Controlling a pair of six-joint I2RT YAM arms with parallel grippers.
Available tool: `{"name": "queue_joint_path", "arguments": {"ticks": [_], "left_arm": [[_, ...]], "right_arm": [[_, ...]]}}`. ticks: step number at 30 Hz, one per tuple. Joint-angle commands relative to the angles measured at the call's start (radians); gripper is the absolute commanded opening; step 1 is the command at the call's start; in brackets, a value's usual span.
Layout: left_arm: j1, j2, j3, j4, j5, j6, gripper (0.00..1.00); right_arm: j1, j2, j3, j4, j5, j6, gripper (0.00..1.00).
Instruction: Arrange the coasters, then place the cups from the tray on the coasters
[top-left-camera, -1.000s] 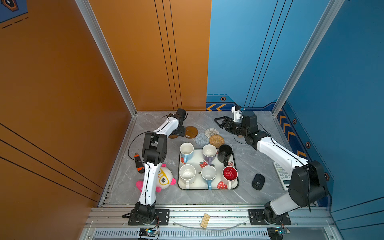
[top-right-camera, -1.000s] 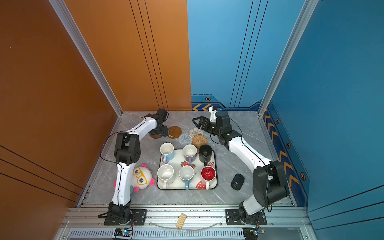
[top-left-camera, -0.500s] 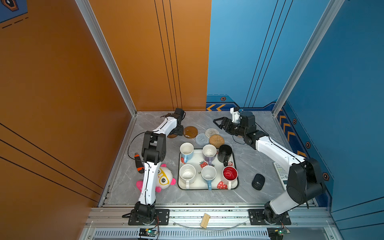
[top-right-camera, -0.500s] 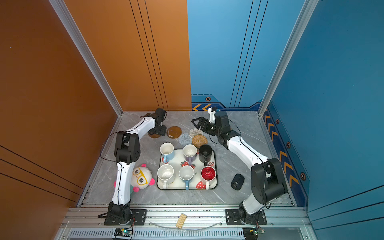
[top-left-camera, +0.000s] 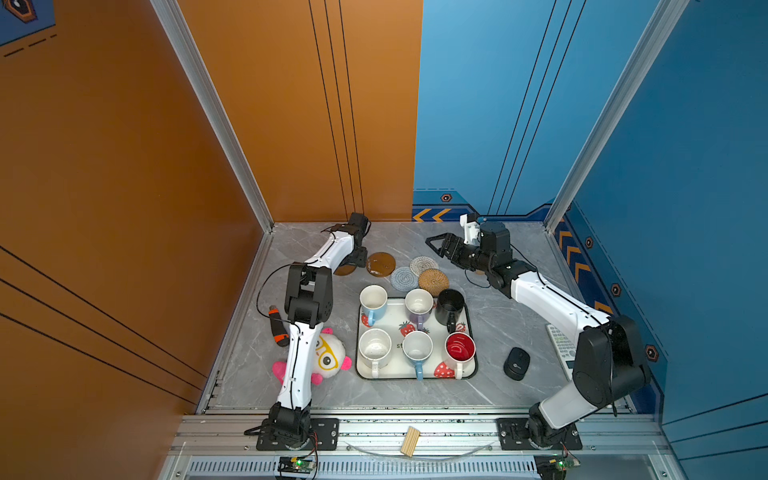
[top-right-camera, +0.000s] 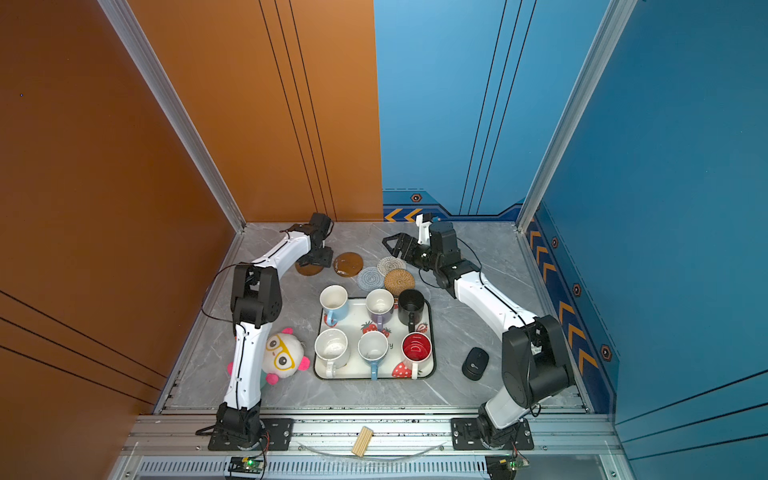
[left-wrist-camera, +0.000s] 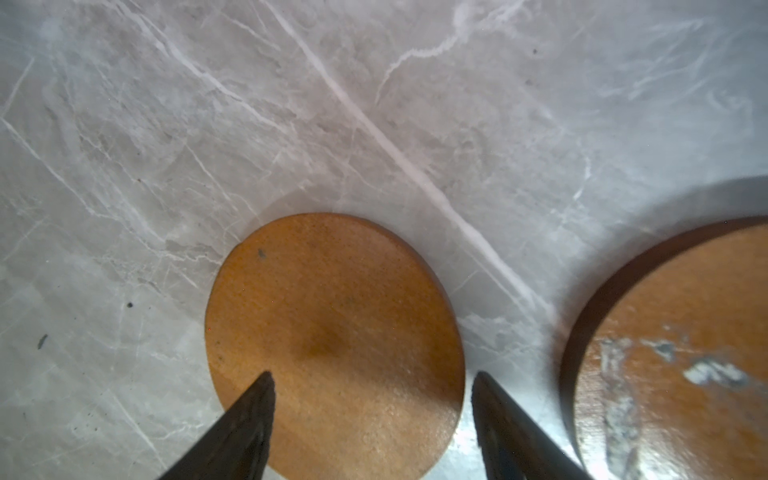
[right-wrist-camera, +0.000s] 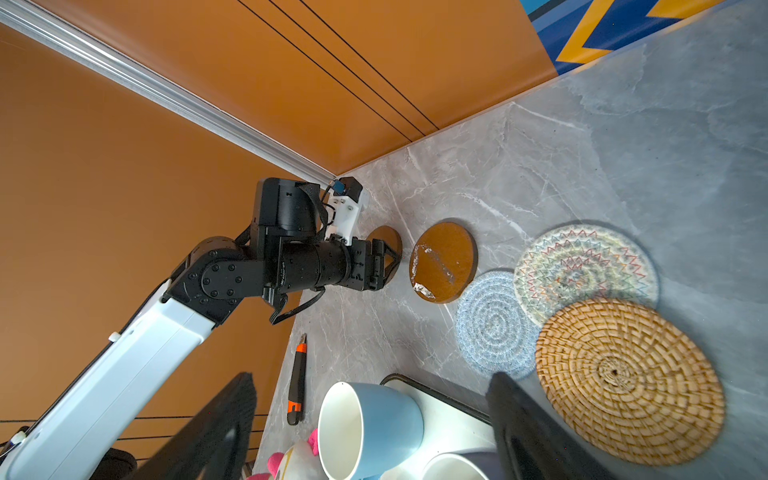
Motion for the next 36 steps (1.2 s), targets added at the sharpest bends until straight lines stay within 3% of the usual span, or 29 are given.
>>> {"name": "queue_joint_path", "arguments": {"ticks": [1,19,36], "left_arm": [[-0.018,-0.049,0.024,-0.032,0.011,0.005,0.76],[-0.170,-0.247,0.032,-0.034,0.004,0.021,0.81],[-0.275,-0.170,0.171,-0.049,0.069,0.026,0.85]], "right_arm": [[0.004,-0.005,0.024,0.023,-0.022,0.003,0.86],[0.021,-0.006,-0.015,0.103,-0.068,0.035,0.86],[0.013,-0.044,-0.037,0.092,-0.070,0.024,0.86]]}}
